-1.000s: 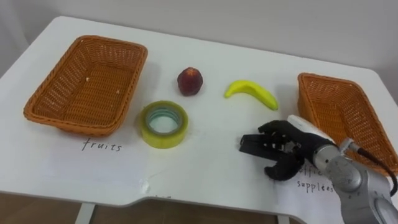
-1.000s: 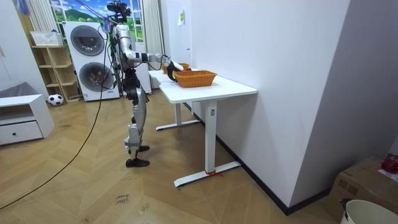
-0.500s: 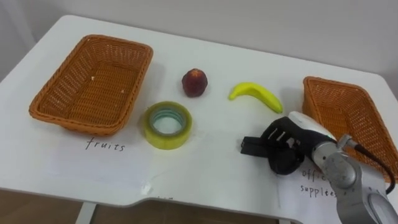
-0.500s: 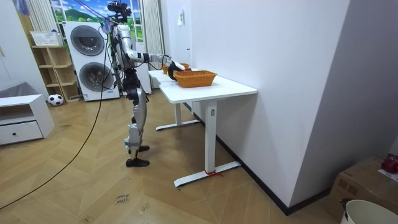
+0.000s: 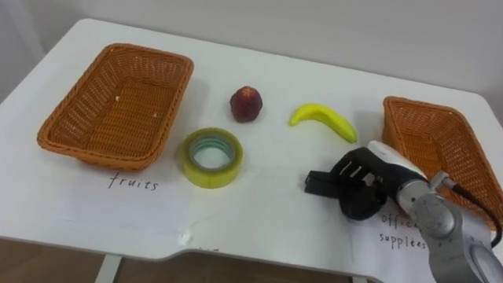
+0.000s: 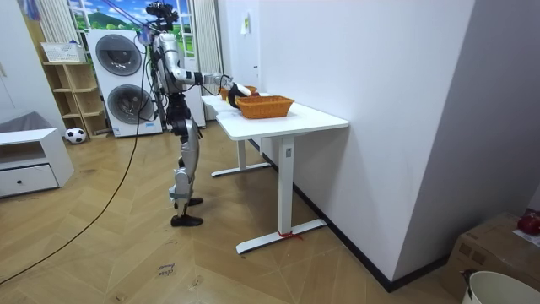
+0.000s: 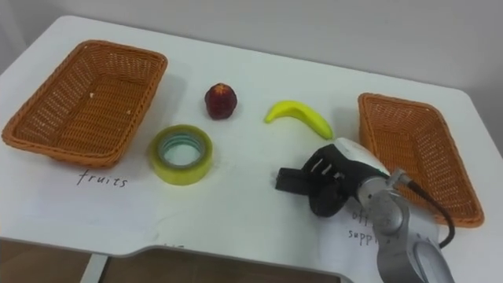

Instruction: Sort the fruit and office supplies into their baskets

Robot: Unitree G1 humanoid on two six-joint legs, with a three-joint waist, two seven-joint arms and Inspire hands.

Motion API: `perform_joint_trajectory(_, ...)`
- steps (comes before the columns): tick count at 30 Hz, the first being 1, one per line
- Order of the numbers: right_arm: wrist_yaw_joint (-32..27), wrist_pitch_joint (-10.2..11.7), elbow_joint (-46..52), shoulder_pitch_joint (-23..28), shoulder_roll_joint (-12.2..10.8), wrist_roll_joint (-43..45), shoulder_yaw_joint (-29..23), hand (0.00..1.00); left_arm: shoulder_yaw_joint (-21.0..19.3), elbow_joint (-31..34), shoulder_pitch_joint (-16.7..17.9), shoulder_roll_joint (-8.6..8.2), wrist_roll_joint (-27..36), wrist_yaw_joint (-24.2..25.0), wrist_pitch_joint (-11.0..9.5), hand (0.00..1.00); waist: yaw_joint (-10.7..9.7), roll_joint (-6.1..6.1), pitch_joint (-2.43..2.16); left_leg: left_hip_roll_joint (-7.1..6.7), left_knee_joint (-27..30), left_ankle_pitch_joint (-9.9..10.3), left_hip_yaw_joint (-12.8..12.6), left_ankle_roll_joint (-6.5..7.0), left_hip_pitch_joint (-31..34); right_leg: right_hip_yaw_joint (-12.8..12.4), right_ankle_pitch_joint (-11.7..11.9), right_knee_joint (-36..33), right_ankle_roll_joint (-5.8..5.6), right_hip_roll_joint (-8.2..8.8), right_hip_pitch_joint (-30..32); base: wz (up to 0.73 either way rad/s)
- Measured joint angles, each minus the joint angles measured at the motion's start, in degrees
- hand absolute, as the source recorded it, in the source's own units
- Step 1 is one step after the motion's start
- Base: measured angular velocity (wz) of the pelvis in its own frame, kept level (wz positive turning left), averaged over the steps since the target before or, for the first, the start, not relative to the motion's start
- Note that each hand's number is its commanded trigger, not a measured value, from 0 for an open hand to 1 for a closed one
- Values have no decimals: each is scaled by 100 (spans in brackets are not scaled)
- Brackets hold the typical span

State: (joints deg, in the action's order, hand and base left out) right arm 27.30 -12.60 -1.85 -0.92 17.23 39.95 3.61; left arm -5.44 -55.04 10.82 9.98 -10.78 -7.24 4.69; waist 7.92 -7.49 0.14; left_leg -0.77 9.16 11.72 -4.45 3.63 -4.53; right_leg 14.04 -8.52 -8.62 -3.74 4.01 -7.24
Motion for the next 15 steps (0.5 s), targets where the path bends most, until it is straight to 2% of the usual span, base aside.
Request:
perform_joint_trajectory(2, 59, 1, 41, 0, 20, -221, -28, 100, 9, -13, 6, 13, -1, -66, -1, 0, -9, -12, 5, 0, -5, 0, 1, 0, 1, -12, 0, 0, 0, 0, 3, 0)
perform_joint_trajectory(6, 80, 14, 218, 19, -4, -846, -36, 100, 7, -117, 0, 9, 5, -162, -45, 0, -28, 6, 23, -8, 5, -1, -10, 1, -13, -191, 0, 1, 0, 0, 28, -1)
perform_joint_trajectory(7, 78, 77, 345, 27, -14, -1001, -37, 100, 6, -138, 3, -3, 3, -187, -64, 0, -43, 37, 45, -10, 5, -1, -17, 1, -13, -251, 0, 4, 0, -1, 30, 0)
perform_joint_trajectory(10, 66, 211, 672, 46, -41, -1090, -40, 100, -9, -155, 18, -24, 1, -191, -114, 0, -111, 78, 67, -10, 5, -1, -11, 1, -14, -301, 0, 7, 0, -4, 15, 2)
perform_joint_trajectory(15, -164, 333, 844, 45, -90, -1306, -159, 100, -19, -230, 106, -76, 6, -190, -130, 0, -158, 171, 24, -7, 5, -1, -6, 1, -14, -303, 0, 9, 0, -7, -7, 0)
